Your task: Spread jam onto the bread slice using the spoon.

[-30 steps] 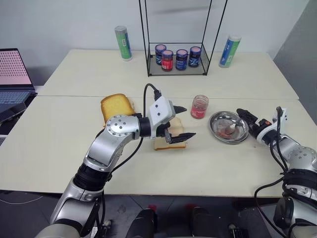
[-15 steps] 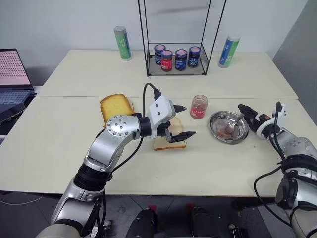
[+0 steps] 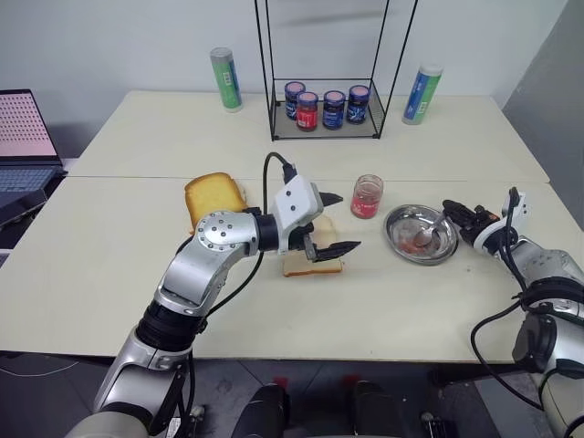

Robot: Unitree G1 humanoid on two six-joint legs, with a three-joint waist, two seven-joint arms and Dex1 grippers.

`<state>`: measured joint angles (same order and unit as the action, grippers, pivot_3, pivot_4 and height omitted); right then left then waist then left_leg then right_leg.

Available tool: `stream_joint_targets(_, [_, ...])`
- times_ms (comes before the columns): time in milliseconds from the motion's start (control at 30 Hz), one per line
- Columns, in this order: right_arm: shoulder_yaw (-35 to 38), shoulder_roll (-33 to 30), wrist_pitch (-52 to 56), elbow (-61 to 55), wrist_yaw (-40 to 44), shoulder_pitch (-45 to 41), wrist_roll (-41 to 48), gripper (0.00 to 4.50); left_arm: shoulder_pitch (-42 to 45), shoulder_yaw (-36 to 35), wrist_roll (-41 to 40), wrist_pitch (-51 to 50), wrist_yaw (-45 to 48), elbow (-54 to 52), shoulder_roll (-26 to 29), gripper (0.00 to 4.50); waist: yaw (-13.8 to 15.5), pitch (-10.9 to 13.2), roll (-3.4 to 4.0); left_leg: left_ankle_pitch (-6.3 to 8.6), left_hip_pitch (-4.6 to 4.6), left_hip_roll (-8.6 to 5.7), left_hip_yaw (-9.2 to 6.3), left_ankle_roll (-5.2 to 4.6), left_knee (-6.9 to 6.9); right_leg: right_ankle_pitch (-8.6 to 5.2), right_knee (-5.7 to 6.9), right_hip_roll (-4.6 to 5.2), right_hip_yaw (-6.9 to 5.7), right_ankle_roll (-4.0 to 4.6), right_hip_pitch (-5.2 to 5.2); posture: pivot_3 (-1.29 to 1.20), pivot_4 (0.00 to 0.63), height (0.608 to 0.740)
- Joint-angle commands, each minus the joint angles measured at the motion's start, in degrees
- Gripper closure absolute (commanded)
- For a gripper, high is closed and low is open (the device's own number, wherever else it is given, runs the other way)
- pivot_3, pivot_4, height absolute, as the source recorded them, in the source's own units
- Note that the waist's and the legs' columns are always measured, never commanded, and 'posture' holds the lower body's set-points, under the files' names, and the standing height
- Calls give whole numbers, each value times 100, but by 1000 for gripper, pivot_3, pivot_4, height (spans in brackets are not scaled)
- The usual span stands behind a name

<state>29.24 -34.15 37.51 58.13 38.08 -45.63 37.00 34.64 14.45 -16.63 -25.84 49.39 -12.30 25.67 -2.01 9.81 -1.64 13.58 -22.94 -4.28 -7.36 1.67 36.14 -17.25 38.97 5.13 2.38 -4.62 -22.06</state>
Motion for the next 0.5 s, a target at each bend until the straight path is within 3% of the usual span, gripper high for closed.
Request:
stream_joint_targets(33, [116, -216, 219, -449, 163, 66, 82, 4465, 110, -189, -6, 116, 22, 13, 36, 0, 3, 0, 0, 0, 0, 0, 0, 0, 0, 0, 0, 0, 0, 0, 0, 0, 150, 740])
stream_joint_targets(267, [268, -192, 897, -1853, -48, 532, 373, 4465, 146, -271, -40, 162, 97, 110, 95, 0, 3, 0, 0, 0, -2, -1, -2, 0, 0, 0, -1, 2, -1, 0, -2, 0, 150, 740])
stream_joint_targets(500, [165, 282, 1376, -5002, -1146, 1162, 695, 4465, 103, -539, -182, 56, 36, 130, 66, 0, -31, 0, 2, 0, -5, 2, -4, -1, -1, 0, 3, 1, 1, 0, -10, 0, 150, 740])
